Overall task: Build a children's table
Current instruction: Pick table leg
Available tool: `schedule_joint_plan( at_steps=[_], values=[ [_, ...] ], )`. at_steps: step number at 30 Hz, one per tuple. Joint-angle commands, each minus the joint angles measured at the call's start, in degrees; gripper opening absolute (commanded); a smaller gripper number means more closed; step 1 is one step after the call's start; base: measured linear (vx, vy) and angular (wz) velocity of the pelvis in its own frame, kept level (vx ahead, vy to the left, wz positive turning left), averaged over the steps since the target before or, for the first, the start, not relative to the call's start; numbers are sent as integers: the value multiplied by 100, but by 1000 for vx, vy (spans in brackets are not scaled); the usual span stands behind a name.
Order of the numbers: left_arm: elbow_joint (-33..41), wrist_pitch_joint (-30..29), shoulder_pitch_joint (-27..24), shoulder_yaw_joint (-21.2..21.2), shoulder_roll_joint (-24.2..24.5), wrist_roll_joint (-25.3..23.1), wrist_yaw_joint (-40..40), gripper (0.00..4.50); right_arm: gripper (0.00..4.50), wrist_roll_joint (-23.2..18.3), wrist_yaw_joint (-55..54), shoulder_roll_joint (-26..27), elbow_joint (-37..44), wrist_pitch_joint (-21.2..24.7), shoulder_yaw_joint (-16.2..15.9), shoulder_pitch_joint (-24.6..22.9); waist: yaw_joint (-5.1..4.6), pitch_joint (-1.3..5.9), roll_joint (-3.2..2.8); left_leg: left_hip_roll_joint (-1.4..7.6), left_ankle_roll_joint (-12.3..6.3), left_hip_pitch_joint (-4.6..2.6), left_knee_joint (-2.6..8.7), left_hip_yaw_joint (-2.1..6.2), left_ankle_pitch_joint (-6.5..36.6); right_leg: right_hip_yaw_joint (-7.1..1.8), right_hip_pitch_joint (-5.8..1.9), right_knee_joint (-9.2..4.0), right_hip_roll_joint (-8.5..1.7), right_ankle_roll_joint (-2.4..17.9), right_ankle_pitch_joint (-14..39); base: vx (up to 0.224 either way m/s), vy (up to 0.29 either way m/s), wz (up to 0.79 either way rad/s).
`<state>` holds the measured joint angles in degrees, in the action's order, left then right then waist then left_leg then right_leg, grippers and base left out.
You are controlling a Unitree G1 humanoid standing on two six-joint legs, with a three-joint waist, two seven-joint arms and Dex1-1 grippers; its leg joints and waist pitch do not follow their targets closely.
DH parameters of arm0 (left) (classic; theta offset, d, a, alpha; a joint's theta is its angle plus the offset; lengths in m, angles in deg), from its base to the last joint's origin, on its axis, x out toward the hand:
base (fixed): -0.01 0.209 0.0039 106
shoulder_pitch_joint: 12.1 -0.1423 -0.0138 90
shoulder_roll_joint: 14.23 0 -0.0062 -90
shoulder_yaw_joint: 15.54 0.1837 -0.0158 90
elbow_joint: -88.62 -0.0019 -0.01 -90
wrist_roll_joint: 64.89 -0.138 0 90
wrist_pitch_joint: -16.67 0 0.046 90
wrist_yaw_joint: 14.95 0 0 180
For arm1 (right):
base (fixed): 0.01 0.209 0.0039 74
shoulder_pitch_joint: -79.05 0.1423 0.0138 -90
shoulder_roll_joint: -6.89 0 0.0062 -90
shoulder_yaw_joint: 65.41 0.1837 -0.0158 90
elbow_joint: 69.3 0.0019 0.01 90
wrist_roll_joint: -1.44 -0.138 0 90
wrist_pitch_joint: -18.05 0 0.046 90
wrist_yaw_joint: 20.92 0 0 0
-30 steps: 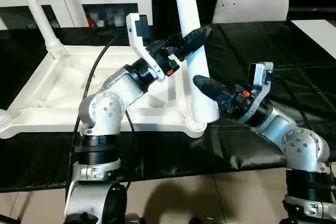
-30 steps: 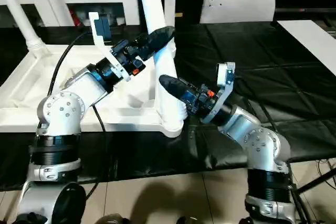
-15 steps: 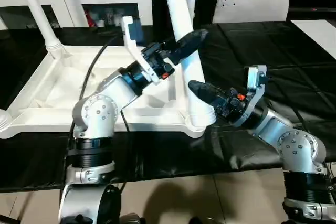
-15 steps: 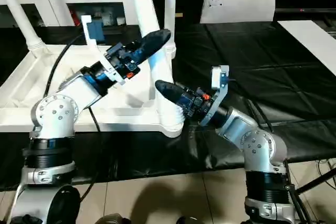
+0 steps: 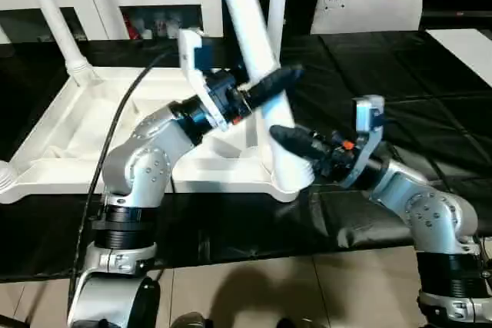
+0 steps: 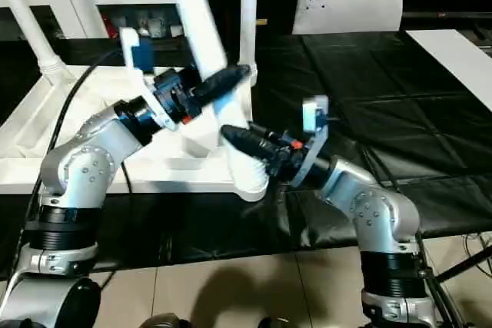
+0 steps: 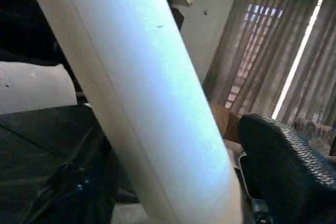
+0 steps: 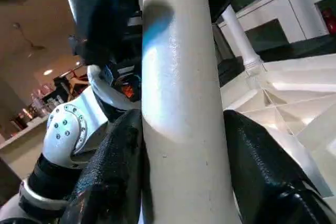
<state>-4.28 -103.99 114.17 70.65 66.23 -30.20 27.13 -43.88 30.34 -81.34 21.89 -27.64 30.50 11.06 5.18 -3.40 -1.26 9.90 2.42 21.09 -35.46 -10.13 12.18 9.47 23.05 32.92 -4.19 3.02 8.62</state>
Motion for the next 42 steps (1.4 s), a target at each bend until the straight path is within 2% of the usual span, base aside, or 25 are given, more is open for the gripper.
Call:
schedule_joint_plan(
  at_steps=[1, 5, 7, 17, 18, 26, 27, 29, 30, 32, 35, 36, 38, 41, 42],
  values=[
    [6, 107, -1, 73, 50, -96, 57, 333, 188, 47, 7, -43, 79, -64, -37, -17, 9, 445, 55, 342, -290, -48, 392, 165, 501, -378, -357, -568, -547, -224, 2504, 0, 0, 0],
    [-31, 208, -13, 78, 72, -139, 99, 318, 188, 90, 15, -69, 60, -124, -67, -25, 13, 451, 56, 344, -304, -42, 390, 165, 464, -384, -366, -551, -553, -182, 2435, 0, 0, 0],
    [-54, 299, -20, 115, 108, -206, 121, 284, 188, 101, 29, -84, 38, -161, -75, -21, 12, 450, 62, 349, -307, -36, 392, 168, 457, -386, -368, -545, -558, -164, 2420, 0, 0, 0],
    [-87, 287, -30, 22, 61, -113, -15, 253, 188, 154, 1, -78, -30, -282, -75, -10, 12, 453, 45, 357, -314, -40, 389, 166, 462, -394, -370, -527, -559, -63, 2342, 0, 0, 0],
    [-122, 149, 23, -120, -53, 52, -219, 250, 188, 174, -6, -88, -64, -333, -82, -4, 12, 457, 49, 356, -312, -38, 384, 161, 450, -396, -375, -522, -562, -45, 2314, 0, 0, 0],
    [-157, -190, 87, -325, -170, 261, -635, 234, 187, 287, -38, -93, -119, -437, -121, 21, 13, 450, 61, 337, -342, -36, 376, 154, 444, -381, -373, -548, -545, -77, 2402, 0, 0, 0],
    [-157, -243, 94, -337, -176, 277, -697, 227, 187, 318, -49, -97, -122, -457, -138, 27, 15, 455, 88, 337, -344, -31, 376, 154, 412, -384, -378, -533, -547, -84, 2384, 0, 0, 0],
    [-276, -542, 181, -461, -228, 349, -1148, 226, 187, 435, -134, -104, -167, -527, -197, 51, 14, 454, 75, 347, -339, -33, 374, 156, 397, -383, -371, -523, -547, -74, 2366, 0, 0, 0],
    [-324, -607, 209, -499, -241, 365, -1252, 225, 187, 466, -164, -104, -186, -535, -210, 61, 9, 457, 92, 339, -335, -35, 368, 152, 394, -380, -370, -526, -539, -78, 2367, 0, 0, 0],
    [-472, -601, 284, -537, -225, 236, -1461, 218, 187, 638, -269, -120, -304, -621, -265, 97, 13, 454, 94, 324, -350, -26, 367, 147, 368, -380, -373, -529, -539, -96, 2390, 0, 0, 0],
    [-542, -357, 273, -324, -80, -93, -1337, 215, 187, 776, -348, -139, -399, -622, -333, 129, 10, 459, 90, 315, -378, -25, 367, 150, 322, -381, -374, -537, -533, -193, 2403, 0, 0, 0],
    [-549, -198, 269, -213, -3, -262, -1253, 214, 222, 872, -395, -132, -457, -684, -376, 157, 11, 462, 84, 324, -385, -21, 370, 160, 291, -384, -375, -531, -534, -209, 2345, 0, 0, 0],
    [-541, -127, 274, -177, 28, -321, -1210, 214, 260, 937, -461, -112, -517, -741, -380, 186, 4, 463, 76, 350, -382, -31, 376, 175, 269, -387, -362, -518, -538, -166, 2247, 0, 0, 0],
    [-495, -44, 318, -37, 183, -404, -1043, 214, 280, 1031, -508, -88, -614, -840, -385, 250, -18, 460, 95, 327, -362, -21, 375, 164, 353, -391, -383, -513, -547, -162, 2281, 0, 0, 0],
    [-486, -18, 357, 105, 341, -490, -887, 214, 296, 1116, -465, -145, -608, -892, -434, 293, -15, 456, 68, 326, -350, -41, 379, 161, 380, -390, -370, -517, -544, -178, 2340, 0, 0, 0]
  ],
)
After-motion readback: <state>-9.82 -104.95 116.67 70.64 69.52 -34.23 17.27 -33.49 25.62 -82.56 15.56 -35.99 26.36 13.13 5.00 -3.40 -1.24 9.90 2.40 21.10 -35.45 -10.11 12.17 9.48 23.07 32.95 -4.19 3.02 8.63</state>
